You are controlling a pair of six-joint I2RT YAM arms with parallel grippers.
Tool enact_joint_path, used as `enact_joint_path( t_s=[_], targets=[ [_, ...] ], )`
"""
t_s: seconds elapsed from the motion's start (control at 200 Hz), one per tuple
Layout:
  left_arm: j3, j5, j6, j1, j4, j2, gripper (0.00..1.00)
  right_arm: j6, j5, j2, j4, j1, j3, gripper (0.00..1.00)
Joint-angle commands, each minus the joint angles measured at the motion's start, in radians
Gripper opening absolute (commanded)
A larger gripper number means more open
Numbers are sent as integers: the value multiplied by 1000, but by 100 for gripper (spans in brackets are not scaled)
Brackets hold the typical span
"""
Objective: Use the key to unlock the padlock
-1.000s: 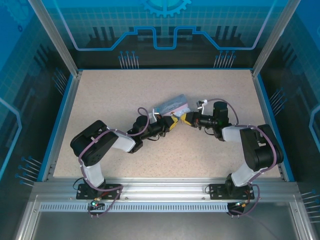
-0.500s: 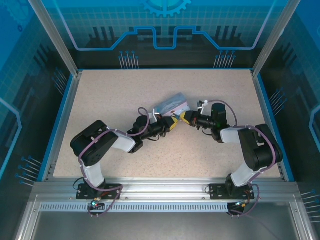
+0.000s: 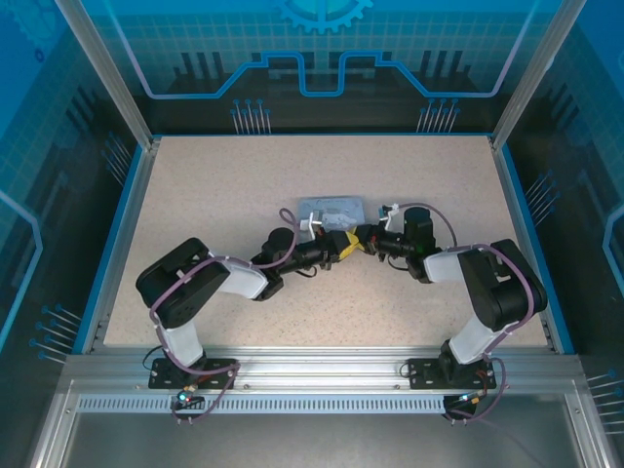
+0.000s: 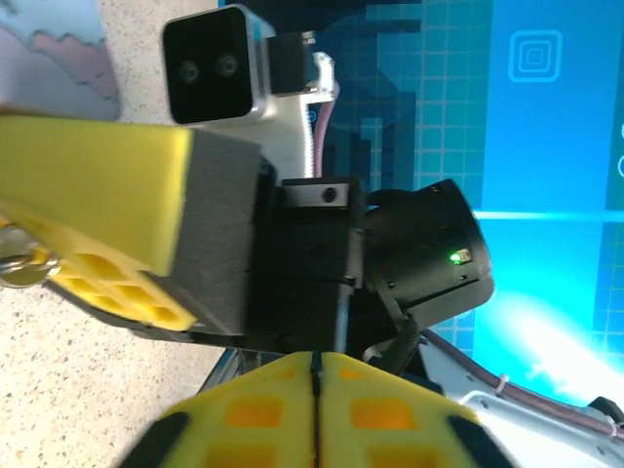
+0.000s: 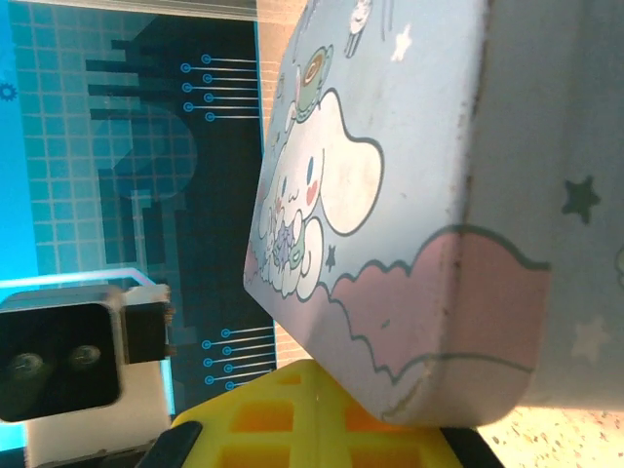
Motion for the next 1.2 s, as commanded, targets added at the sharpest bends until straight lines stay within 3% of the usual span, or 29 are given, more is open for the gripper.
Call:
enact_joint_path(
  t_s=[0.0, 0.09, 0.285, 0.445, 0.655, 1.131, 1.196],
  targets=[
    [-12, 5, 47, 7, -17, -68, 38, -21, 8, -7, -13, 5, -8, 0],
    [-28, -2, 71, 13, -53, -107, 54, -42, 11, 1, -29, 5, -16, 0],
    [-102, -73, 110, 19, -196, -188, 64, -64, 19, 36, -13, 16, -56, 0],
    [-158, -149, 106, 11, -347, -212, 64, -84, 33, 67, 2, 26, -88, 0],
    [-209, -247, 110, -34, -410, -203, 64, -81, 41, 136, 53, 34, -107, 0],
    [-218, -291, 145, -42, -164, 24, 62, -110, 43, 138, 12, 39, -87, 0],
    [-217, -292, 163, -42, -178, 28, 62, -154, 58, 99, -57, 38, -87, 8]
  ],
)
